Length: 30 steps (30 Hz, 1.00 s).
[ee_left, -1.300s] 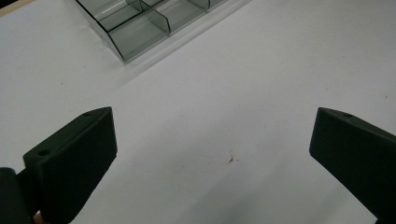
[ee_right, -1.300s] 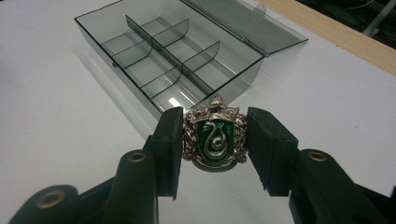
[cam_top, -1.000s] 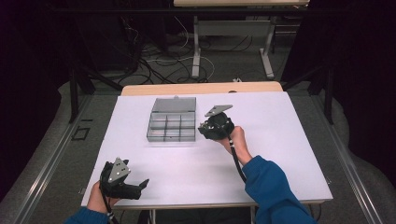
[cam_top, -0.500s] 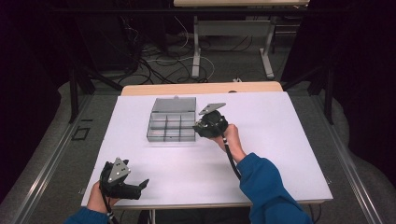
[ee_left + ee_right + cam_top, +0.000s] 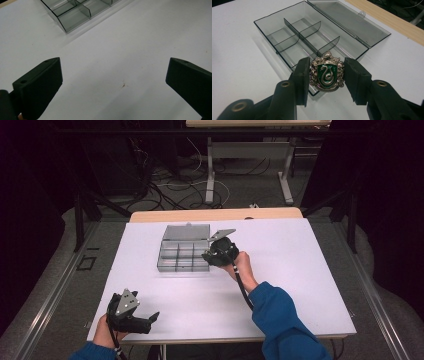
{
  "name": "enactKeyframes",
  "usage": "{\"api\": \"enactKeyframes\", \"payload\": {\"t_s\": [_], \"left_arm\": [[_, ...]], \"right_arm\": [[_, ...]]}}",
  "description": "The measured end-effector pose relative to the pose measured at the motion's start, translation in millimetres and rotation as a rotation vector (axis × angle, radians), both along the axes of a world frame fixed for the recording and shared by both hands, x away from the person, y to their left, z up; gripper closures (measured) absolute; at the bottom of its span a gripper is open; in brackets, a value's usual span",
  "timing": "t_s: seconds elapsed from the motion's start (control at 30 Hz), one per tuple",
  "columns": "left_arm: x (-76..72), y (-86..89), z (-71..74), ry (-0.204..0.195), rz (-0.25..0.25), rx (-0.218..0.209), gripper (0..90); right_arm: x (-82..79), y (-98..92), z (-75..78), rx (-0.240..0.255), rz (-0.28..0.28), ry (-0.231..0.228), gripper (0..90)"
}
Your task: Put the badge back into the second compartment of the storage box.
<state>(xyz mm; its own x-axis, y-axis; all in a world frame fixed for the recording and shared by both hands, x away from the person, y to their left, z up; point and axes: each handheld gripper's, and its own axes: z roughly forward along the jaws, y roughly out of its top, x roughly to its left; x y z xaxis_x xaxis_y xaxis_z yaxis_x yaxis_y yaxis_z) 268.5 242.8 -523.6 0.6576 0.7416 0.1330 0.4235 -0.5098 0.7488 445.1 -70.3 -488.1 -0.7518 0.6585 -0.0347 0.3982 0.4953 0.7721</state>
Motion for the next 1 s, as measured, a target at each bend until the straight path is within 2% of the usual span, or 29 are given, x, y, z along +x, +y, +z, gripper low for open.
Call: {"api": "enactKeyframes", "payload": {"t_s": [0.03, 0.13, 0.17, 0.2, 0.27, 0.33, 0.37, 0.4, 0.5, 0.53, 0.73, 0.8, 0.83, 0.9, 0.93, 1.0], "left_arm": [[0.0, 0.0, 0.0, 0.000, -0.002, 0.000, 0.9], [-0.2, -0.8, -0.2, 0.007, 0.001, -0.009, 0.9], [0.2, -0.4, 0.0, 0.003, -0.002, 0.003, 0.9], [0.1, -0.3, 0.0, 0.002, 0.000, -0.001, 0.9], [-0.1, -0.3, -0.1, 0.007, -0.001, -0.010, 0.9], [0.2, -0.1, 0.0, 0.001, -0.001, 0.000, 0.9], [-0.2, -0.5, -0.3, 0.006, 0.000, -0.009, 0.9], [-0.1, -0.6, -0.2, 0.007, 0.000, -0.008, 0.9], [0.2, -0.3, -0.2, 0.006, -0.003, -0.007, 0.9], [0.2, -0.2, -0.1, 0.003, -0.001, -0.003, 0.9], [0.4, -0.5, -0.5, 0.006, -0.003, -0.012, 1.0], [0.9, -0.1, -0.3, 0.002, -0.002, -0.003, 1.0], [1.0, -0.1, -0.4, 0.002, -0.002, -0.004, 1.0], [1.0, 0.0, -0.4, 0.002, -0.003, -0.004, 1.0], [0.9, -0.2, -0.8, 0.007, -0.004, -0.014, 1.0], [1.6, -0.3, -1.1, -0.004, -0.001, -0.008, 1.0]], "right_arm": [[0.6, 1.5, -0.6, 0.009, -0.004, -0.015, 57.2], [1.7, 4.0, 1.1, 0.000, 0.004, -0.010, 57.2], [2.3, 5.4, 0.5, 0.009, 0.004, -0.023, 57.3], [2.1, 6.4, 1.7, 0.000, 0.004, -0.006, 57.2], [3.5, 9.5, 0.8, 0.010, 0.009, -0.027, 57.2], [4.3, 11.9, 1.7, 0.005, 0.005, -0.022, 57.2], [4.0, 12.9, 2.8, -0.002, 0.007, 0.000, 57.3], [5.0, 14.9, 1.8, 0.009, 0.008, -0.011, 57.2], [7.0, 19.4, 1.9, 0.004, 0.015, -0.012, 57.2], [7.2, 20.7, 3.0, -0.002, 0.018, 0.000, 57.2], [11.7, 29.5, 5.1, 0.000, 0.020, -0.011, 57.2], [13.6, 32.4, 5.0, 0.004, 0.020, -0.015, 57.2], [15.4, 32.9, 5.4, -0.006, 0.037, -0.016, 57.2], [16.7, 35.8, 4.7, 0.005, 0.025, -0.016, 57.2], [17.9, 36.0, 5.4, -0.010, 0.032, -0.010, 57.2], [19.8, 38.1, 5.3, -0.005, 0.020, -0.004, 57.2]]}}
